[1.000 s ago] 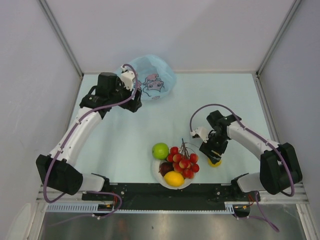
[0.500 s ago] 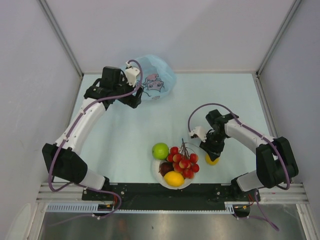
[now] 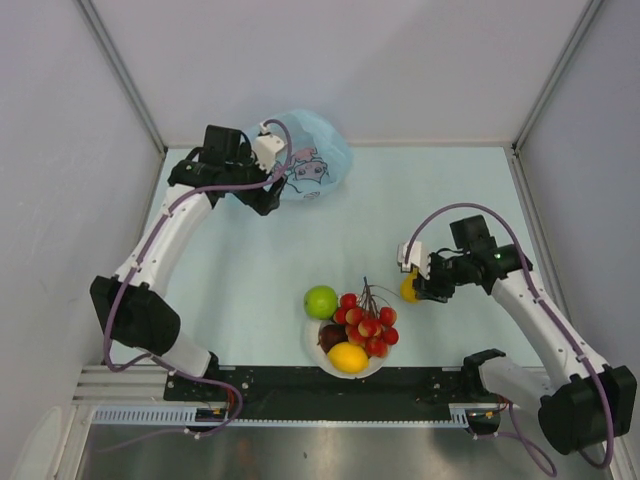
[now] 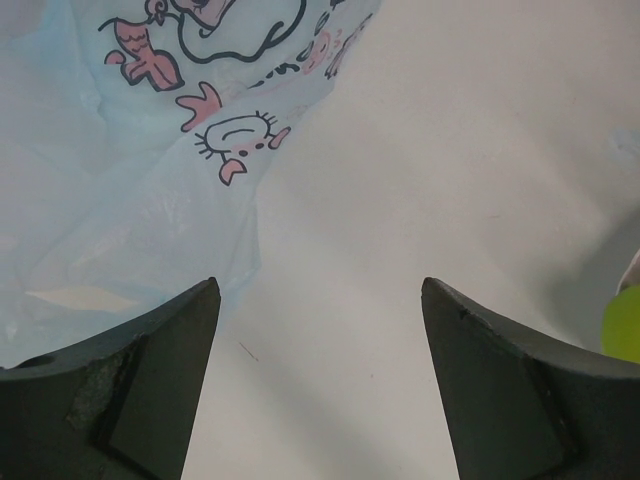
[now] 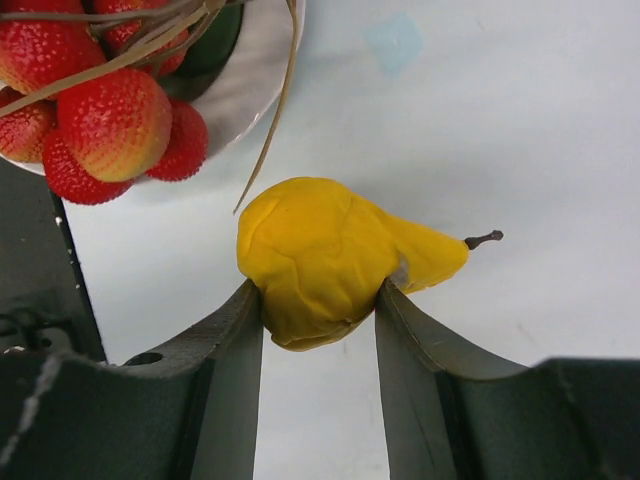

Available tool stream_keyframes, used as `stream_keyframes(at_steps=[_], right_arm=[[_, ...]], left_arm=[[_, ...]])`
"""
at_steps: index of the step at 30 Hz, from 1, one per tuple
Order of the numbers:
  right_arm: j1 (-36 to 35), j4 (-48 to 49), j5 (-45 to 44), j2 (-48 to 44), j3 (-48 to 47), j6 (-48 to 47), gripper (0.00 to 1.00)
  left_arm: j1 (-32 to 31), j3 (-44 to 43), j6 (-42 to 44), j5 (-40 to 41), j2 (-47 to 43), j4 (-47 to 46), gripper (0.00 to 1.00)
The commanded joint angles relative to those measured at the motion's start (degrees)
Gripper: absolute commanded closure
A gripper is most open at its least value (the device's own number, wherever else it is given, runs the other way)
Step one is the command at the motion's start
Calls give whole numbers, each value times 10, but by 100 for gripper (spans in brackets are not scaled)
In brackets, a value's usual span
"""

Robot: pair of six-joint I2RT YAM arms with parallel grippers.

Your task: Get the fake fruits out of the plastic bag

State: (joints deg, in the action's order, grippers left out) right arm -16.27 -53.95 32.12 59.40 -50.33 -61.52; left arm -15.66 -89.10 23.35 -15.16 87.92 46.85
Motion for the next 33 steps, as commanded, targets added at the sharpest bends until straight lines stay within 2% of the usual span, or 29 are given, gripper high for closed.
stream_keyframes(at_steps=[1,5,11,20,24,33], right_arm=[[3,90,60,50,16,-53,71],[11,133,77,118,15,-67,72],[5,161,146,124,5,-33,71],[-24,126,169,160,5,-120,69],[-33,134,172,169,4,-142,69],[-68,75,193,165,5,-172,68]], left_arm=[[5,-53,20,-5,31,13,13],[4,-72,21,6,48,25,13],[4,-62,29,19,49,25,13],[4,-42,23,20,51,12,13],[4,-40,25,24,45,12,13],[4,-19,24,23,30,5,13]])
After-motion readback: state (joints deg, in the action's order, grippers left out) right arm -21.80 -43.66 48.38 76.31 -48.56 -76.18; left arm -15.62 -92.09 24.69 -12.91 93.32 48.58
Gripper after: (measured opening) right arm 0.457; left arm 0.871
